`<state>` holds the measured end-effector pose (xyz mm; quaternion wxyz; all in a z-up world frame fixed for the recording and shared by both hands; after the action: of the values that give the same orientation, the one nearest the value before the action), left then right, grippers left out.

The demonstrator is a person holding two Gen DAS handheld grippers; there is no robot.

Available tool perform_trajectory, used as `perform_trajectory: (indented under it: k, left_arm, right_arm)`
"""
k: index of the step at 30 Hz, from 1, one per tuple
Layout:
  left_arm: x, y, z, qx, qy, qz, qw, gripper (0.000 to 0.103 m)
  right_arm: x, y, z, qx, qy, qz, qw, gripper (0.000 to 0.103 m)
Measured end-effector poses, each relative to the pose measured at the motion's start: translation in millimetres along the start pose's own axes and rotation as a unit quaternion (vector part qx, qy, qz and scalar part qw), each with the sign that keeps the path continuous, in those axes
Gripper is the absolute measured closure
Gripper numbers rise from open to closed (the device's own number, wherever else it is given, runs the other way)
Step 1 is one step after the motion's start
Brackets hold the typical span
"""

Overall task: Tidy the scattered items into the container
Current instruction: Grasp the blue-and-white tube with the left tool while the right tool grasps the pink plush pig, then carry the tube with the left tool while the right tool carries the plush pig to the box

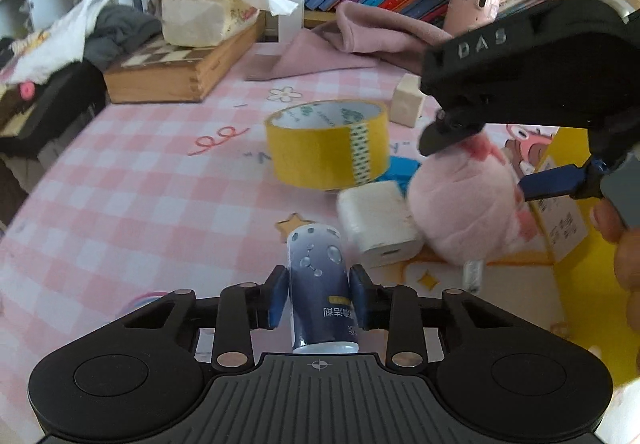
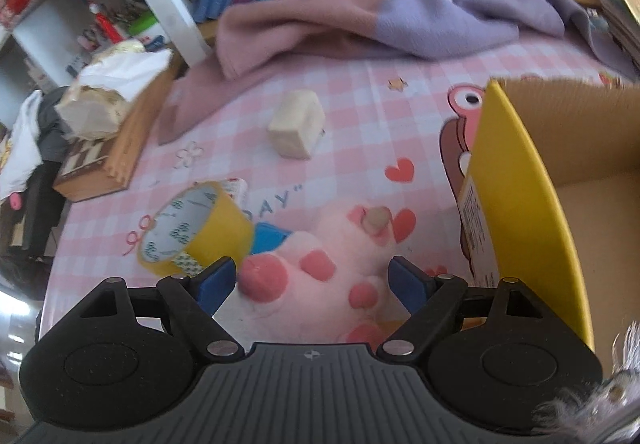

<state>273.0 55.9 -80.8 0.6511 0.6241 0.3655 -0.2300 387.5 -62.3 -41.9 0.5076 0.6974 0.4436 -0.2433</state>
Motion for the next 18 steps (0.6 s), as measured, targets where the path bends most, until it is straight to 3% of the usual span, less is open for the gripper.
perform_trajectory:
  k: [9,11,13,18]
  left_arm:
    - [9.9,-0.1,-4.6,0.019,-0.003,-0.02,0.9996,0.069]
    - [9.8,-1.1,-3.7,0.024,-0.003,-0.018,0.9995,0.07]
    - [8.8,-2.1,-7.1,0.018,-0.01,-0.019,0.9996,0.072]
    - [0.3,-4.0,-18.9,-0.016,-0.025,-0.016,0.9994,0.072]
  right_arm:
    - [25.6,-5.1,15.8,0.061,0.014,-0.025,0.998,0.023]
    - [27.4,-6.3,17.1,0.067,0.023,-0.029,0.997,0.032]
    - [25.0,-5.7,13.2,0.052,0.023,-0.026,0.998,0.038]
    - [4.7,-3.1,3.7,0.012,0.04,0.006,0.999,0.041]
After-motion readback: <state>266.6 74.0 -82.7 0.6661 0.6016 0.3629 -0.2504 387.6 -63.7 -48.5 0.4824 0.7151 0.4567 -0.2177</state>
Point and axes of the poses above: each gripper's, at about its wrist camera, not at the fingertips, and x roughly the way its jaws point, z to its right, y to its top, the point moved 2 cm from there along x, roughly the way its jaws point, and after that the axes turned 6 degrees about y, right-handed, at the moved point
